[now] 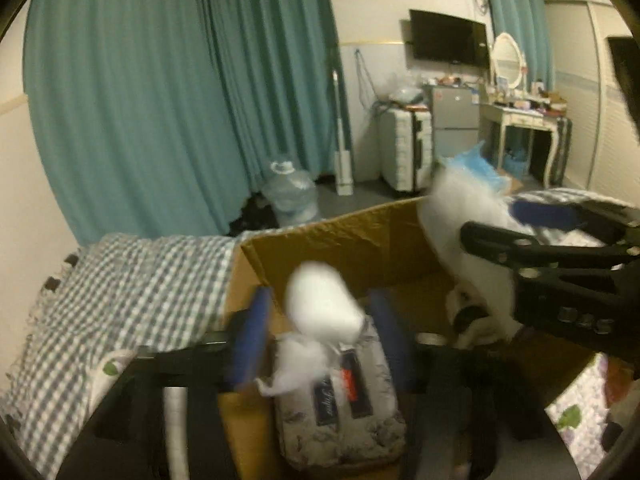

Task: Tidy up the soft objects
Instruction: 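Carry both socks into the cardboard box and open both tools, then move both tools back to the remaining items on the quilt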

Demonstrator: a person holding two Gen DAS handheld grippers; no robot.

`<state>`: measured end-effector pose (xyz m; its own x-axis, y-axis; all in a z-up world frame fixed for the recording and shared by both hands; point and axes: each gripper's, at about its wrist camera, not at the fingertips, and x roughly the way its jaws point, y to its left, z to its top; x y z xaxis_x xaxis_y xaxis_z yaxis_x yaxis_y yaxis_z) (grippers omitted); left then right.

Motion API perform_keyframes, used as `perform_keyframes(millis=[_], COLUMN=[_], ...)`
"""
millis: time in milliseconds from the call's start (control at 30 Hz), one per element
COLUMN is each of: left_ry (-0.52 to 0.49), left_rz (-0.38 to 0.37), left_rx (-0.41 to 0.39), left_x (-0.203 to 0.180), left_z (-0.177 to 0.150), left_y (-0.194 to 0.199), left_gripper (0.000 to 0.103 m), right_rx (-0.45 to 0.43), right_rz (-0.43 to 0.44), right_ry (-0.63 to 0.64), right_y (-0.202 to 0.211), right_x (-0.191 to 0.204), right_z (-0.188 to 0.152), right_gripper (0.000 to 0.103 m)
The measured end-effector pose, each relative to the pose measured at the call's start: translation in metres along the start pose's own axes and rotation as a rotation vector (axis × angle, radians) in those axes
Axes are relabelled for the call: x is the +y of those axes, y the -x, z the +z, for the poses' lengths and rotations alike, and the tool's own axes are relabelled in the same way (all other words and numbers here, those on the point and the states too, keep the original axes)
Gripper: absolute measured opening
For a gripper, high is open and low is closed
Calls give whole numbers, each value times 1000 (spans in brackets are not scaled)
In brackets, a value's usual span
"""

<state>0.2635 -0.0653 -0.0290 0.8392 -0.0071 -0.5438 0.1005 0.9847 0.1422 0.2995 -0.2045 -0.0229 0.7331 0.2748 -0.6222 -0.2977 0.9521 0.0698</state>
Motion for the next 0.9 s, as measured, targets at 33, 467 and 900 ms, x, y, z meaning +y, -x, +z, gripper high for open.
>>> perform_keyframes(millis=[33,467,900], left_ry=[-6,21,29], left_rz=[16,75,44], left_rx=[-5,-141,-365], left_x=[-1,21,62], left_z=[1,37,49], left_y=[0,114,307], left_gripper=[82,83,94], right_rx=[-12,-200,-330], right_rz=[-6,-66,-55], right_ry=[-7,-31,32], right_y=[3,156,344], right_x=[-3,3,63], right_z=[0,38,48], right_gripper=[71,88,103])
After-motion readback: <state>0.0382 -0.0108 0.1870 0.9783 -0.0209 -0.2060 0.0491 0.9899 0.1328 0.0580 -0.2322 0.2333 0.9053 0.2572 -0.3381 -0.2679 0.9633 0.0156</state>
